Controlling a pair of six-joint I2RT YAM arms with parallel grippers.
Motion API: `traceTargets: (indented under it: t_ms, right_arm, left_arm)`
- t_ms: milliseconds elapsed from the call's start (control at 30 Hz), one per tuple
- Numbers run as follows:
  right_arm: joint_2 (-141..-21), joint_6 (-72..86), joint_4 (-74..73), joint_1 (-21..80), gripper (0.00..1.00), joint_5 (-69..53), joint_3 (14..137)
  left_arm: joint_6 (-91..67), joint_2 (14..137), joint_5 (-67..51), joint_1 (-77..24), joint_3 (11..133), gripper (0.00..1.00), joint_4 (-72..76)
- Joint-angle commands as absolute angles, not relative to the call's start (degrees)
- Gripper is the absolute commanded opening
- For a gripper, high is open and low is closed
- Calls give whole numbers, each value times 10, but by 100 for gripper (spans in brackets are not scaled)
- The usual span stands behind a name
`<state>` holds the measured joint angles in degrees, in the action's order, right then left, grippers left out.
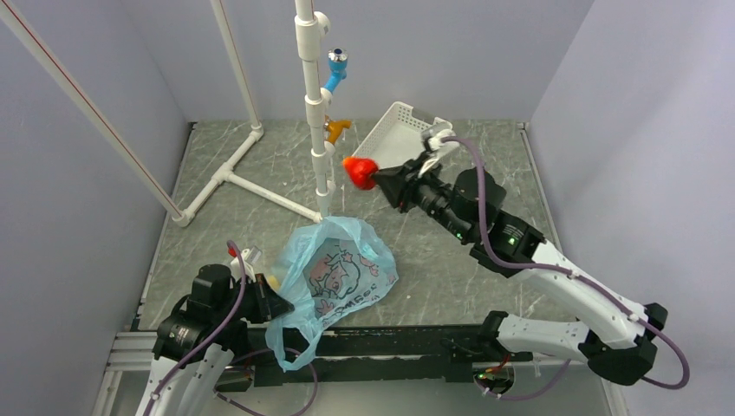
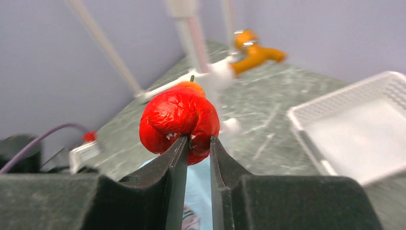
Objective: Take the fake fruits out of the plastic bag
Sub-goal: Place the fake fruit in the bin.
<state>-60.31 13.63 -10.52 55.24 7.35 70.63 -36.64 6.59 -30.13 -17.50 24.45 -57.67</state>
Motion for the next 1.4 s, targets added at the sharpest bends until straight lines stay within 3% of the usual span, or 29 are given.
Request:
traceTargets:
  t_ms: [0,267,600,1000,1200,1367]
  right_arm:
    - [-564,138,-93,506,0,215,660]
    - [-614,176,-90,373,0,244,594]
    - [-831,261,-65,224,0,71,647]
    - [-960,249,-81,215,0,78,714]
    - [-966,242,-95,214,13,98,712]
    - [-929,243,-105,223,19,81,712]
  left_arm:
    - [-359,74,-307,-176,249,1,-555]
    - [-360,72,-308,-176,248,1,-555]
    - [-357,67,-311,-176,248,1,-553]
    - [-363,55,-308,-176,246,0,-554]
    - [-365,60,-306,-175,246,0,-554]
    - [-366,62,-305,-176,246,0,-555]
